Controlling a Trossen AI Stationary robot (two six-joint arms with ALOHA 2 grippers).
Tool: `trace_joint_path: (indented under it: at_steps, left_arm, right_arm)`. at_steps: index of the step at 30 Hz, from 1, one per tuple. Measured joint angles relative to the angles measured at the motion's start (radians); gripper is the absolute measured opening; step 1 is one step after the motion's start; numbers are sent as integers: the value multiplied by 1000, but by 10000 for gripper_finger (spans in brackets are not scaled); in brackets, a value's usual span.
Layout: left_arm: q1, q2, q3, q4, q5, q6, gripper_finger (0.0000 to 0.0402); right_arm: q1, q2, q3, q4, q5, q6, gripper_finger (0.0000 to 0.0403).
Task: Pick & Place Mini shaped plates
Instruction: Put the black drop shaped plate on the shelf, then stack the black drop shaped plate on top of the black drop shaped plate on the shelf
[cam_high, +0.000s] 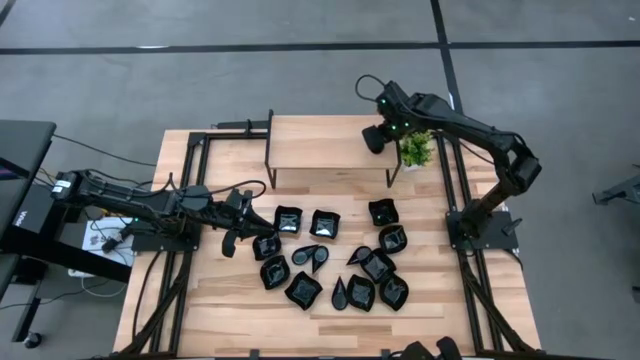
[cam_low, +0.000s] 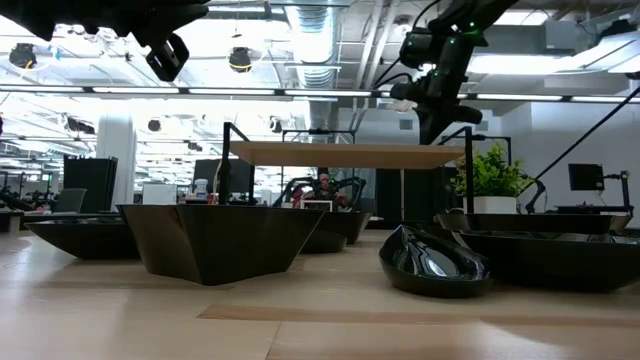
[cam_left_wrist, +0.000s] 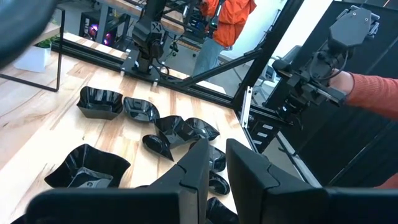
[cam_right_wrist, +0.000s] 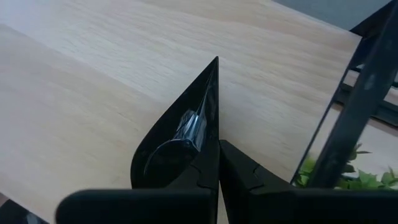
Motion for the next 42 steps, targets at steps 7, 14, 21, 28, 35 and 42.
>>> trace_joint_path:
  at_steps: [7, 14, 21, 28, 35, 42]
  left_arm:
    - [0, 0, 0, 2, 0, 0, 56]
    - [0, 0, 0, 3, 0, 0, 56]
    - [0, 0, 0, 7, 0, 0, 56]
    - [0, 0, 0, 7, 0, 0, 56]
    - [0, 0, 0, 7, 0, 0, 56]
    - [0, 0, 0, 7, 0, 0, 56]
  right_arm:
    - [1, 0, 0, -1, 0, 0, 0]
    - [1, 0, 0, -2, 0, 0, 2]
    - [2, -1, 0, -17, 0, 0, 50]
    - [6, -12, 0, -20, -1, 2, 68]
    - [16, -87, 0, -9, 2, 7, 65]
    - [55, -221, 0, -3, 8, 2, 65]
